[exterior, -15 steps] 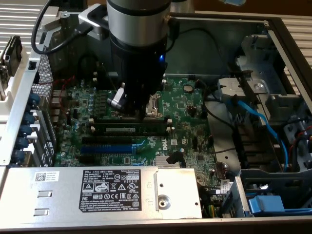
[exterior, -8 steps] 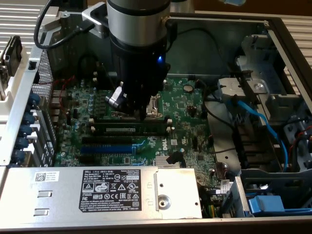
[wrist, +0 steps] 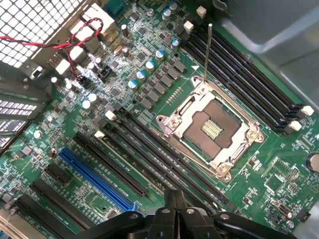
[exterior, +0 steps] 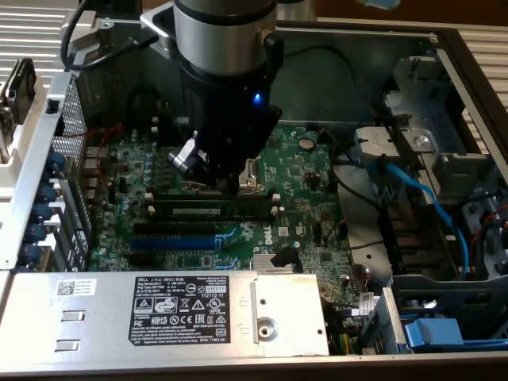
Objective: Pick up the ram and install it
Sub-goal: 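Press down the ram until it locks into place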
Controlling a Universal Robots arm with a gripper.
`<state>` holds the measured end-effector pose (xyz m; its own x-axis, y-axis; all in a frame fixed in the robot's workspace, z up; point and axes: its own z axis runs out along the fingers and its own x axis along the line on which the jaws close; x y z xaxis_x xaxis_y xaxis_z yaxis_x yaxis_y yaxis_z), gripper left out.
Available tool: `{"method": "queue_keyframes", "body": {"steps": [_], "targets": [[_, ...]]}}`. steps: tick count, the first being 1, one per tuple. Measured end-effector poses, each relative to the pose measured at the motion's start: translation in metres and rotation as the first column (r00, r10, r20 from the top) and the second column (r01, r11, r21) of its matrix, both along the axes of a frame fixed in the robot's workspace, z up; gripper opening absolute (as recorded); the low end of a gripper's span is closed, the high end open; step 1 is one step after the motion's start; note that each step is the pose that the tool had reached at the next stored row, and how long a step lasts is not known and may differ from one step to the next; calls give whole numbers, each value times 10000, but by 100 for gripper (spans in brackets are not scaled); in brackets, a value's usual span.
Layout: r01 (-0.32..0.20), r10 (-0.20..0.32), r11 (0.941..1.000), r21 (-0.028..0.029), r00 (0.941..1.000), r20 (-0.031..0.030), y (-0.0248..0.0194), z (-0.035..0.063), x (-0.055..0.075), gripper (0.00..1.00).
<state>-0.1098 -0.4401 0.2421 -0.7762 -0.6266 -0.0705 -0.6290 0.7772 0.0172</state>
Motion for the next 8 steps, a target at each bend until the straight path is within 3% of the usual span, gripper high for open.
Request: {"method": "queue_keyframes", "body": {"steps": [8], "targets": [[1043,-1043,9945,0,9945,0,0,0,0,10]]}}
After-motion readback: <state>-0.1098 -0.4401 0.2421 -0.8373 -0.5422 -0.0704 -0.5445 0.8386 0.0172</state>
